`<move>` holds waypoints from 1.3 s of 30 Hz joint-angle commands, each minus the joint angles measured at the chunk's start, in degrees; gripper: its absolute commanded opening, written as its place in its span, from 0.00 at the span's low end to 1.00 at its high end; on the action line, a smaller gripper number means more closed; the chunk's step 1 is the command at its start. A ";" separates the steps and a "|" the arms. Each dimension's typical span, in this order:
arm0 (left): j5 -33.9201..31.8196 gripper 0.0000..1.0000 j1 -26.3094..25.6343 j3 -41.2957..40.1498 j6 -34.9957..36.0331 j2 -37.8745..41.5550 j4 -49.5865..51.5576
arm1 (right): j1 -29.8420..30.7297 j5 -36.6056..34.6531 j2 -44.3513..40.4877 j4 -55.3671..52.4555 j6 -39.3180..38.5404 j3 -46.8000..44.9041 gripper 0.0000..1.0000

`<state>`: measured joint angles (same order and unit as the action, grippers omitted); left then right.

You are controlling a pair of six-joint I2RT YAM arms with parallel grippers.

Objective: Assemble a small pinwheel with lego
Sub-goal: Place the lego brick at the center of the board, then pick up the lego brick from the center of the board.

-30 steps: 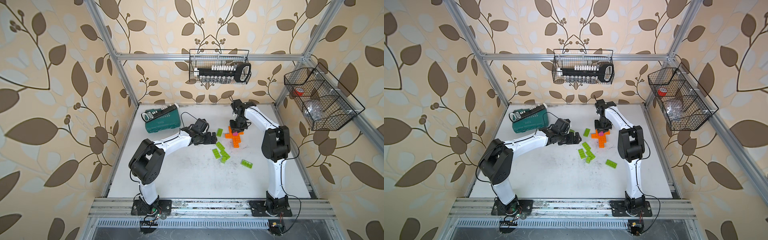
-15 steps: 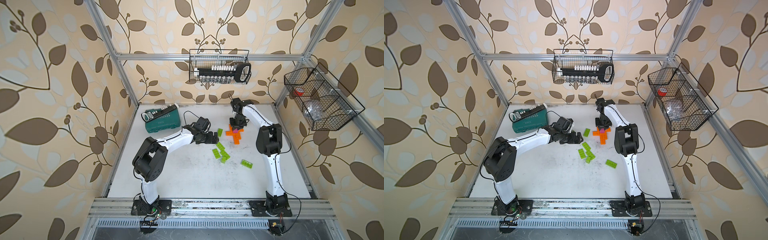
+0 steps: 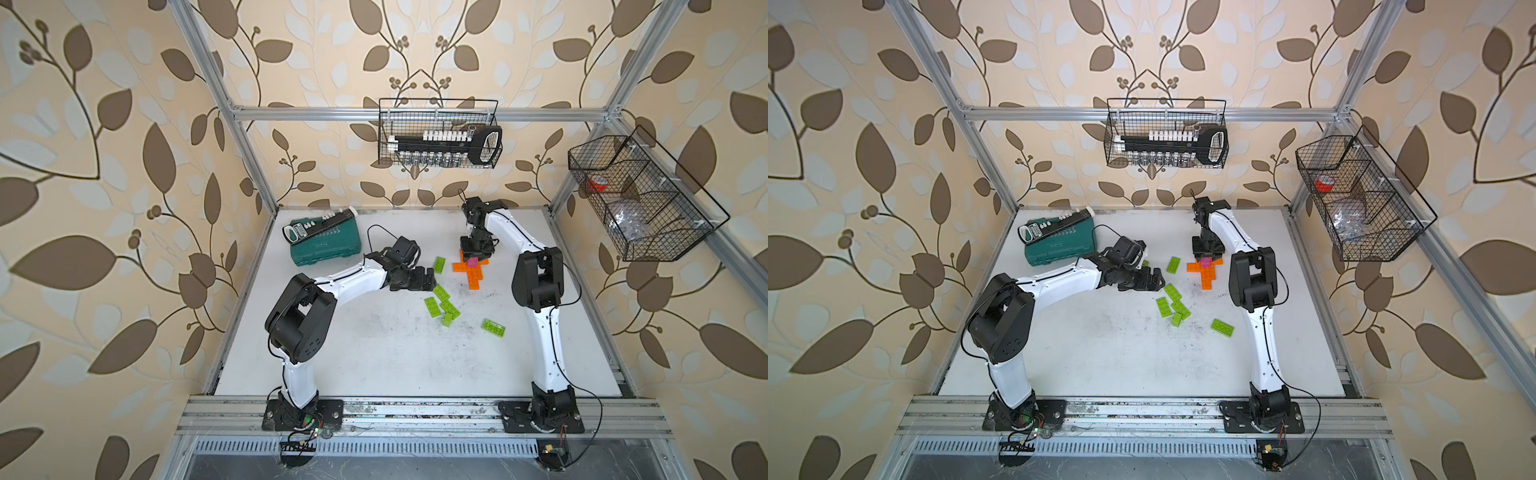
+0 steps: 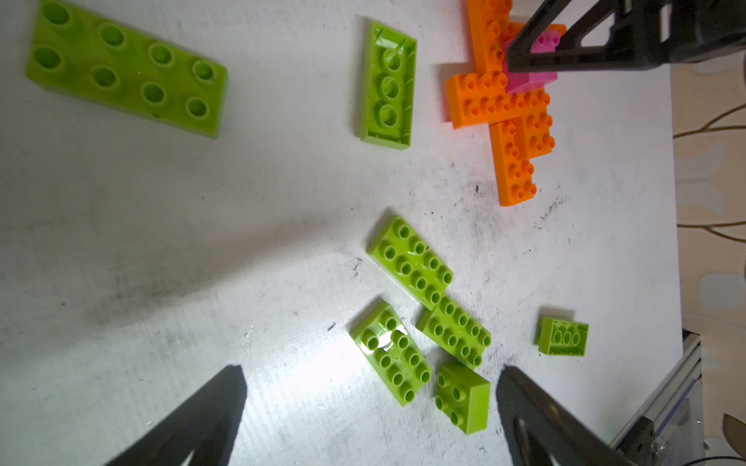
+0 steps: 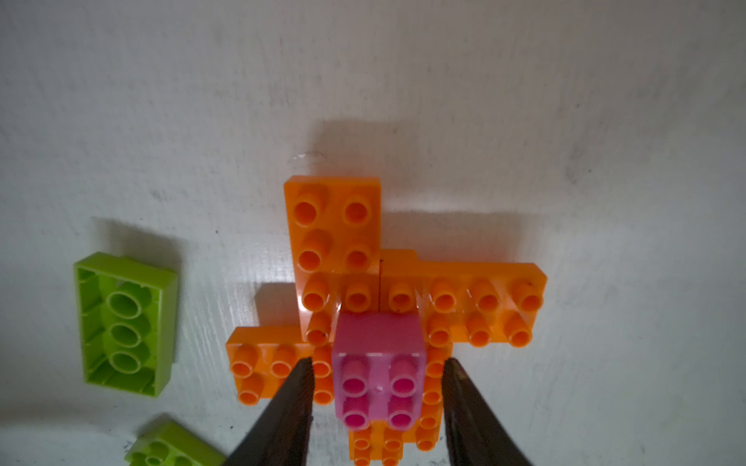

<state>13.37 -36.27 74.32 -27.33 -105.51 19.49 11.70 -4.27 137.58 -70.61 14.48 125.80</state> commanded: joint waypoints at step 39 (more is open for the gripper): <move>-10.34 0.99 -11.72 -37.64 -16.10 32.24 -15.92 | 17.41 2.09 -15.10 19.76 -5.60 -34.08 0.47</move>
<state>2.48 -47.97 36.38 -43.90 -74.48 4.43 29.15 -2.13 120.57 -50.04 9.41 90.26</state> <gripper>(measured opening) 0.989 0.474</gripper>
